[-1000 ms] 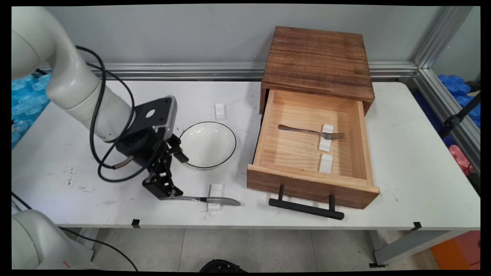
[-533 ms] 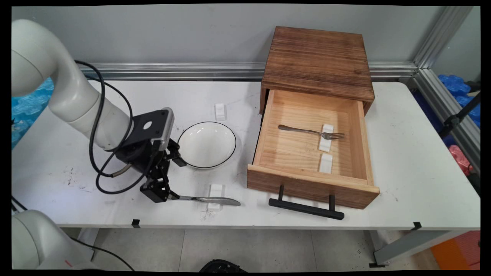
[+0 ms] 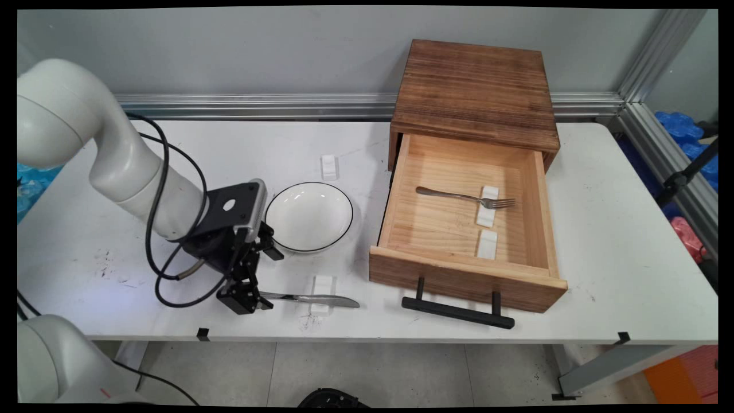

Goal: Pick up the knife from the right of the white plate

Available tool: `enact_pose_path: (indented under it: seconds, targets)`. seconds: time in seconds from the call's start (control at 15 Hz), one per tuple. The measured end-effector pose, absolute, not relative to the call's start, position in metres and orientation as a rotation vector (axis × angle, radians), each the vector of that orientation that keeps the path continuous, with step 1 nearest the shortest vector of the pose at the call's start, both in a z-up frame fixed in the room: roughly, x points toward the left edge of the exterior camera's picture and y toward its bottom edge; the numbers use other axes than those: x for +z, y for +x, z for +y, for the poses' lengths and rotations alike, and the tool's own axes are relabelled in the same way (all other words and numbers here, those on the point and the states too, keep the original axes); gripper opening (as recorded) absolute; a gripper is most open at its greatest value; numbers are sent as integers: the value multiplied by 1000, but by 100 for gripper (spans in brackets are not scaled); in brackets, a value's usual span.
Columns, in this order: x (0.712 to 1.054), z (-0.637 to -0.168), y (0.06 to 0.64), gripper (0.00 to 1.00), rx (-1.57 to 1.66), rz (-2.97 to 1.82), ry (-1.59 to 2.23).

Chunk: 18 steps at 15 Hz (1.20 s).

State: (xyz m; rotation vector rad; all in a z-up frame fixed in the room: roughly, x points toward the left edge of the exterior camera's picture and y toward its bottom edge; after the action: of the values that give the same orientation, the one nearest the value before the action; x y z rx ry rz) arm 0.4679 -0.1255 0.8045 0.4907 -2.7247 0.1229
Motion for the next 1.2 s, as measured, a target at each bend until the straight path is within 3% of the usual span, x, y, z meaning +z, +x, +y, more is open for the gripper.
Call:
enact_pose_path:
  seconds: [1.2]
  targets:
    - [776, -128, 452, 100, 139, -2723, 501]
